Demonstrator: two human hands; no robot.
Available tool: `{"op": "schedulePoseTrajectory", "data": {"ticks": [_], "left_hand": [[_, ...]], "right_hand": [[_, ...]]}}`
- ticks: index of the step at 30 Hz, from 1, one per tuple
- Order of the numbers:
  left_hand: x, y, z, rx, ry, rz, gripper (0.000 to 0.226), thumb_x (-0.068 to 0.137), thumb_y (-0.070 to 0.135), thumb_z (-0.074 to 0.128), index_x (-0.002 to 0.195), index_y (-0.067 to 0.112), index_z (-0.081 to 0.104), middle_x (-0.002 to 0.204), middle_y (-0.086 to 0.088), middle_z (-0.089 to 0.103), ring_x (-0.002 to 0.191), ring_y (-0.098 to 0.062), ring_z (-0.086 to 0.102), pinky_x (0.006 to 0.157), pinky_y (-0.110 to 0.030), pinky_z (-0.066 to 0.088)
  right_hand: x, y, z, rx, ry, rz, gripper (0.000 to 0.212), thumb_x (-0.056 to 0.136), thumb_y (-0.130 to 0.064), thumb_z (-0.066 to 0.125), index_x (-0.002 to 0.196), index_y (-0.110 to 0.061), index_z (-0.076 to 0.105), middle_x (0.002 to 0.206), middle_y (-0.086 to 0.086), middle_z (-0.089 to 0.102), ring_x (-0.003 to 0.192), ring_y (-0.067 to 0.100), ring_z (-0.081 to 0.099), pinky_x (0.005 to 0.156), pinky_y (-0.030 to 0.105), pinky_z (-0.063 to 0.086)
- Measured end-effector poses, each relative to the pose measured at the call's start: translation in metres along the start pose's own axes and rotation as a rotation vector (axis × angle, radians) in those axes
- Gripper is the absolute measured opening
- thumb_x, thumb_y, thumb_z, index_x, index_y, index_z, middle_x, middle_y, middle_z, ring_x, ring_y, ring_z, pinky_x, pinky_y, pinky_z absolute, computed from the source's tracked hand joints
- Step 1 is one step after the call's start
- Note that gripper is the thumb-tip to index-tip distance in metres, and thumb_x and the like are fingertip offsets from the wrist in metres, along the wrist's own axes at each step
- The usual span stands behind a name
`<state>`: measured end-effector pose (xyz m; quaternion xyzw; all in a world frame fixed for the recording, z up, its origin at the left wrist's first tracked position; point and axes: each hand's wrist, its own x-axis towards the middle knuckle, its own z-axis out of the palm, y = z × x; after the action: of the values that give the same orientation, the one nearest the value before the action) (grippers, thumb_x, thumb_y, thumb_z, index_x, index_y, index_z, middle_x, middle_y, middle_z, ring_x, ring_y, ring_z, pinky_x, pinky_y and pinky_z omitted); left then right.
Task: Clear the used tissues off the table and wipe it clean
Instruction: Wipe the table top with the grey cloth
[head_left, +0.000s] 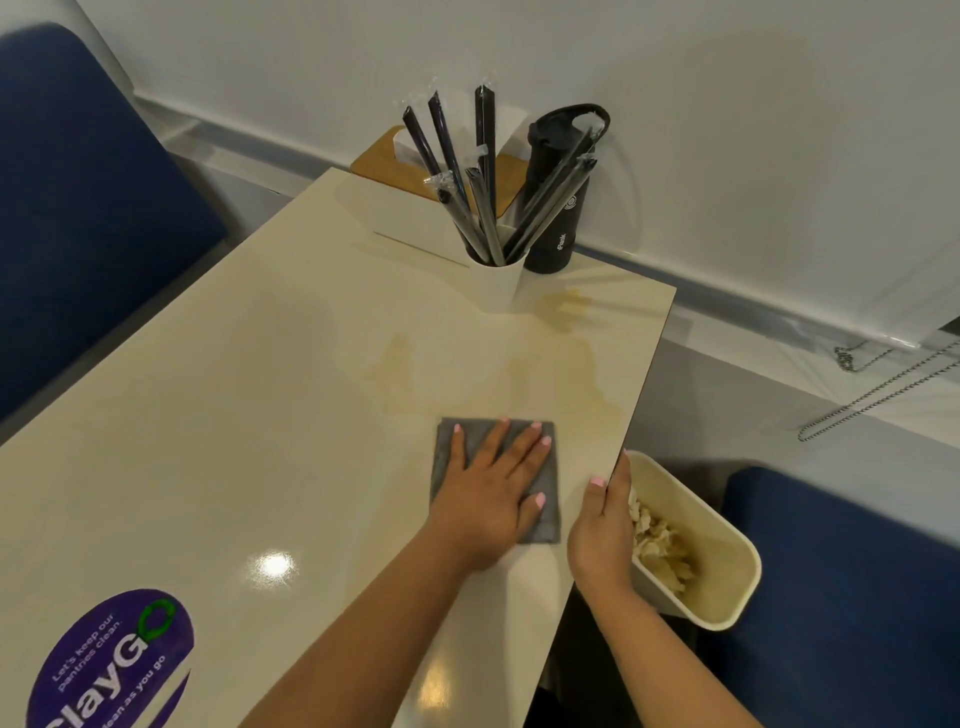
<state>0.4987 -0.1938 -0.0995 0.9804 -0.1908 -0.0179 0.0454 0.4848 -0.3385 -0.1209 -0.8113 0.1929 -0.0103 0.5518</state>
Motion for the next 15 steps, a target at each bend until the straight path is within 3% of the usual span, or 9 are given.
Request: {"op": "schedulePoseTrajectory", "data": {"ticks": [3,6,10,15], "left_hand": [[0.003,-0.028,-0.002,-0.02,-0.024,-0.154,0.063,0.089,0.051,0.023,0.146,0.023,0.026,0.153,0.006,0.027,0.141,-0.026,0.027,0.107,-0.064,0.011],[-0.025,-0.039,0.002,-0.014,0.053,-0.249,0.062,0.091,0.05,0.027,0.147,0.022,0.026,0.153,0.003,0.028,0.141,-0.025,0.019,0.109,-0.062,0.011],[-0.041,-0.004,0.005,-0.038,0.048,-0.183,0.062,0.09,0.048,0.031,0.145,0.021,0.027,0.152,0.001,0.029,0.14,-0.029,0.022,0.104,-0.061,0.011],[0.013,-0.003,0.0,-0.028,-0.016,-0.142,0.063,0.089,0.051,0.026,0.145,0.023,0.03,0.151,0.004,0.033,0.14,-0.026,0.024,0.106,-0.065,0.015]], "right_hand": [[0.0,0.002,-0.001,0.016,-0.011,-0.009,0.052,0.101,-0.036,0.024,0.15,-0.023,0.015,0.142,0.005,0.044,0.125,0.023,0.046,0.101,0.033,0.037],[0.0,0.002,-0.001,0.038,-0.023,0.006,0.052,0.1,-0.037,0.025,0.15,-0.026,0.016,0.14,0.002,0.046,0.124,0.021,0.046,0.099,0.032,0.036],[0.001,0.003,0.0,0.021,-0.014,0.016,0.051,0.1,-0.04,0.023,0.149,-0.03,0.015,0.14,0.002,0.046,0.123,0.023,0.047,0.095,0.031,0.037],[0.0,0.002,0.001,0.015,-0.007,0.0,0.052,0.1,-0.043,0.023,0.149,-0.028,0.016,0.14,0.005,0.045,0.122,0.023,0.048,0.095,0.032,0.038]]}}
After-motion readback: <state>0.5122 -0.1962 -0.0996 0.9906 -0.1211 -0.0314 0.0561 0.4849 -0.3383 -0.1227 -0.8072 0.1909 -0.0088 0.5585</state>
